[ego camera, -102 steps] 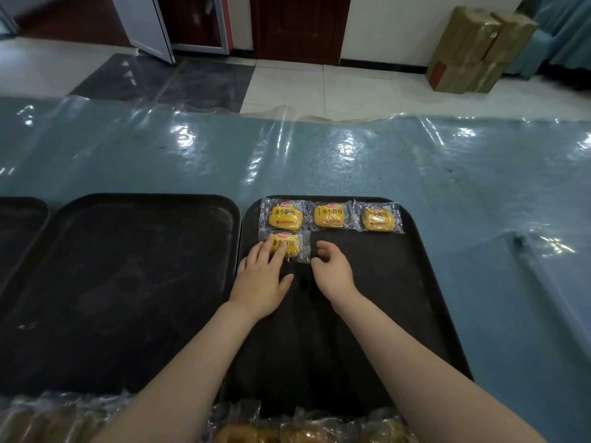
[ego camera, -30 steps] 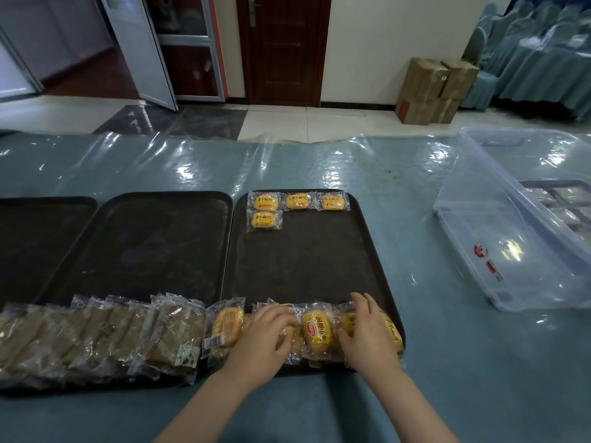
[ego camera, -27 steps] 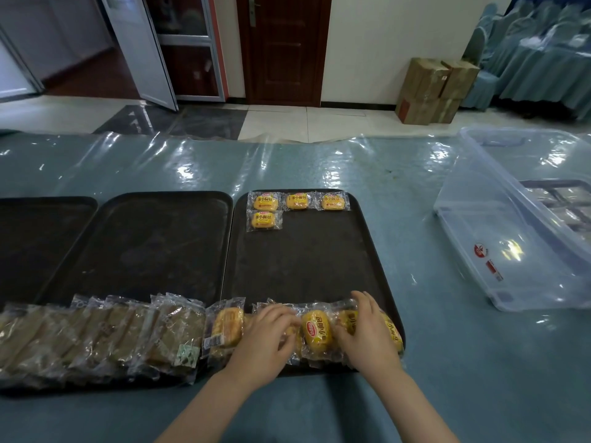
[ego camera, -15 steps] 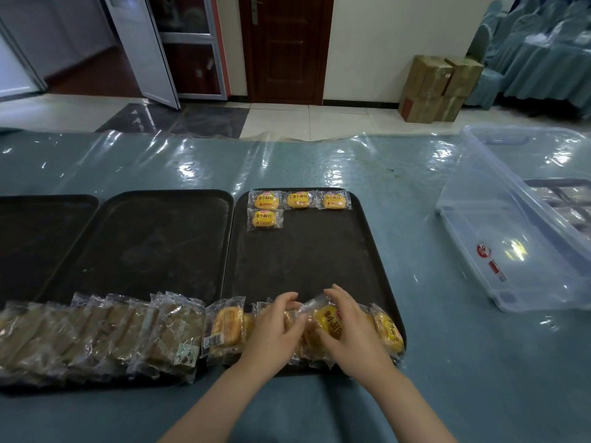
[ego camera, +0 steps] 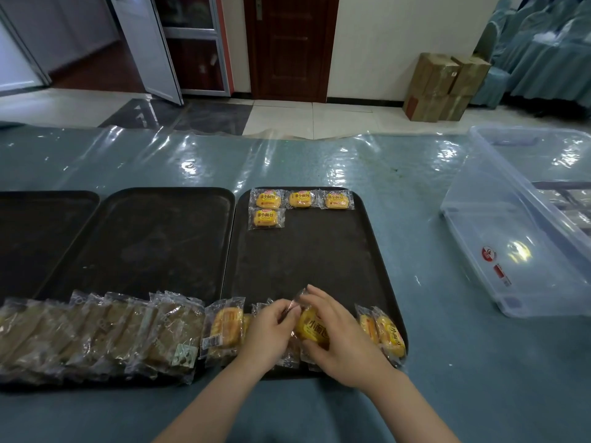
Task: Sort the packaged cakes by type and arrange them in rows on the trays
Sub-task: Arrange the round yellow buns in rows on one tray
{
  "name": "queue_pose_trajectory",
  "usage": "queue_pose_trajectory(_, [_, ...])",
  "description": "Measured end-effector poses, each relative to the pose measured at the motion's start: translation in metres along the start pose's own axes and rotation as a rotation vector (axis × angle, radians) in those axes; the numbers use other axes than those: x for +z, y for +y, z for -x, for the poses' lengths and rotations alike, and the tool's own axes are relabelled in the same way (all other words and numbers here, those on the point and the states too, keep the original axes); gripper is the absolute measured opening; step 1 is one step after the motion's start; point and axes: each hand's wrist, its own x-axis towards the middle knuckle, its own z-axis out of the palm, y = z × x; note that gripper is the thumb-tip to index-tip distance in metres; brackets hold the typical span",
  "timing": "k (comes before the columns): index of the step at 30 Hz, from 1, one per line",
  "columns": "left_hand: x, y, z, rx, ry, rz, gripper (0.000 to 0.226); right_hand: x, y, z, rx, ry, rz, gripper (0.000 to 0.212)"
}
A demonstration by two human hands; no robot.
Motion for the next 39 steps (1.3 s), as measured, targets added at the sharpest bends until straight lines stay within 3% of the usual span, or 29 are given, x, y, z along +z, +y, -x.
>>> queue_pose_trajectory(4, [-0.003,0.005,-0.001,-0.079,0.074,0.136,0.019,-0.004,0.005,-0.002,0.155,0.118,-0.05,0.066])
queue_pose_trajectory(9, [-0.011,0.011,-0.005,-0.19,0.139,0.317,0.02,-0.004,0.013,-0.008,0.471,0.33,-0.473,0.041])
queue_pose_trajectory(12, [-0.013,0.014,-0.01,-0.224,0.149,0.384,0.018,-0.004,0.016,-0.012,0.578,0.336,-0.658,0.016])
queue_pose_trajectory(18, [-0.015,0.015,-0.026,-0.227,0.177,0.416,0.012,0.0,0.013,-0.026,0.645,0.309,-0.92,0.01])
queue_pose_trajectory(25, [-0.023,0.015,-0.059,-0.274,0.175,0.397,0.016,-0.006,0.028,-0.057,0.674,0.316,-0.992,0.009])
queue_pose_trajectory(31, [-0.032,0.011,-0.099,-0.333,0.053,0.417,0.021,-0.014,0.048,-0.091,0.731,0.322,-1.055,0.014])
queue_pose_trajectory(39, [-0.041,0.007,-0.156,-0.289,0.024,0.197,0.014,-0.015,0.083,-0.153,0.755,0.329,-0.878,0.007])
